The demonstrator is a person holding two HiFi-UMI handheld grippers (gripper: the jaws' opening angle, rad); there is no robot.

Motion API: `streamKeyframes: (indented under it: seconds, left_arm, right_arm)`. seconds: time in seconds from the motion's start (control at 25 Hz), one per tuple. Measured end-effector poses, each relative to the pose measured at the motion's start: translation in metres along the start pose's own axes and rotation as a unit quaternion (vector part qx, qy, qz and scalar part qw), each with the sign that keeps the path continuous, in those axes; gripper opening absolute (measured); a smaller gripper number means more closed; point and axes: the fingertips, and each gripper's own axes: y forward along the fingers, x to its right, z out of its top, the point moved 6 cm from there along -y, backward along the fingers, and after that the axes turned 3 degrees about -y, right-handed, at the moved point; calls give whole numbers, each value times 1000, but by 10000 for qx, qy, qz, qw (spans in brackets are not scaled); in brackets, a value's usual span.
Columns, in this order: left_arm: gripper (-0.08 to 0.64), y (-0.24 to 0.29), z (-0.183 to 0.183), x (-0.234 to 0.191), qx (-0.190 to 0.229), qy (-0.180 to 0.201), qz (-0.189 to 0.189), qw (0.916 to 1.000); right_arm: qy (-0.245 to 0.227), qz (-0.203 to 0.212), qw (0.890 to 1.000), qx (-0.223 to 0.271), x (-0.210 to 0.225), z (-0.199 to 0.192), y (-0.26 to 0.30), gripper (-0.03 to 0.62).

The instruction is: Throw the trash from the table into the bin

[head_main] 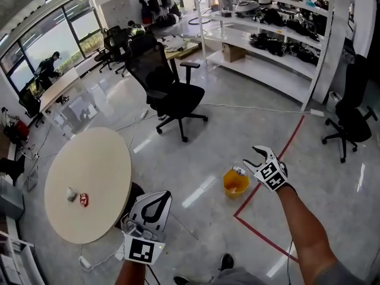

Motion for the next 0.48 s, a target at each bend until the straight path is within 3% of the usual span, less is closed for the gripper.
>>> streamKeyframes:
  seconds: [0.12, 0.24, 0.28, 0.32, 0.48]
  left_arm:
    - [43, 4, 2, 1, -92, -28, 64, 9999]
    - [43, 3, 3, 5, -55, -52, 48, 10000]
    - [43, 2, 5, 6, -29, -59, 45, 10000]
    - [43, 2, 9, 9, -2, -58, 43, 10000]
    - [43, 2, 14, 24, 115, -49, 79, 9999]
  right_arm:
    - [97, -311, 9981, 520, 4, 22, -38, 230]
    - [221, -417, 9934, 1046, -27, 43, -95, 229]
    - [249, -430, 9919, 1168, -39, 48, -115, 186]
    - [250, -426, 9908, 1258, -51, 52, -133, 6]
    - [130, -364, 9893, 1406, -80, 53, -170, 6]
